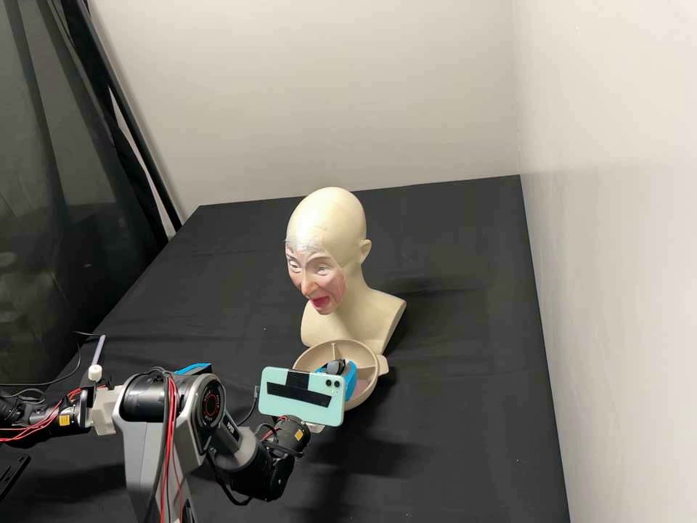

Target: Feed the grandma with a spoon

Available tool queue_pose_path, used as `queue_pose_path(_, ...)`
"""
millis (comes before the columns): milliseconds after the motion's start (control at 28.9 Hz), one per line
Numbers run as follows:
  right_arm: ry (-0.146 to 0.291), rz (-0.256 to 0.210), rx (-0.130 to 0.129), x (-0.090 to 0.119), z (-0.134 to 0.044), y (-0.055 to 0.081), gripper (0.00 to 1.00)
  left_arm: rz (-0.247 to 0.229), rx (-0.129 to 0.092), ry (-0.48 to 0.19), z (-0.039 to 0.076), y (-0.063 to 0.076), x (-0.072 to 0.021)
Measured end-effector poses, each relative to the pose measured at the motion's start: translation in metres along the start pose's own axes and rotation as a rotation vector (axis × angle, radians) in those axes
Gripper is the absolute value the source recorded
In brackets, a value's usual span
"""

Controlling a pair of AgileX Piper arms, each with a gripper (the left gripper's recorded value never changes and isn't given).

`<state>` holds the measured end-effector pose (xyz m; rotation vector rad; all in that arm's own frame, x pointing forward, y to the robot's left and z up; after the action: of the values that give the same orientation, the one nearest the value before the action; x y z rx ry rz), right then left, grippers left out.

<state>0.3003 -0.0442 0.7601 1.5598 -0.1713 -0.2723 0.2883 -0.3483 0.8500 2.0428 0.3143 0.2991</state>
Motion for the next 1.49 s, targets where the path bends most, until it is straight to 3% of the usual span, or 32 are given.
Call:
queue_pose_path(173,0.005,-0.006,0.001,-0.005,-0.002,0.003,0.00,0.000,0.000,0.000,0.000,0.000,0.0000)
queue_pose_path(311,0.025,-0.002,0.025,-0.014,-0.005,0.009,0.00,0.000,0.000,0.000,0.000,0.000,0.0000)
queue_pose_path(415,0.052,0.000,0.019,-0.019,-0.008,0.014,0.00,0.000,0.000,0.000,0.000,0.000,0.0000)
queue_pose_path(553,0.081,0.029,0.050,-0.025,-0.012,0.021,0.00,0.000,0.000,0.000,0.000,0.000,0.0000)
queue_pose_path(829,0.113,0.090,0.081,-0.034,-0.016,0.036,0.00,0.000,0.000,0.000,0.000,0.000,0.0000)
queue_pose_path(1244,0.180,0.153,0.091,-0.029,-0.034,0.054,0.00,0.000,0.000,0.000,0.000,0.000,0.0000)
queue_pose_path(1486,0.215,0.151,0.094,-0.022,-0.048,0.055,0.00,0.001,-0.001,0.003,-0.001,0.000,0.0000)
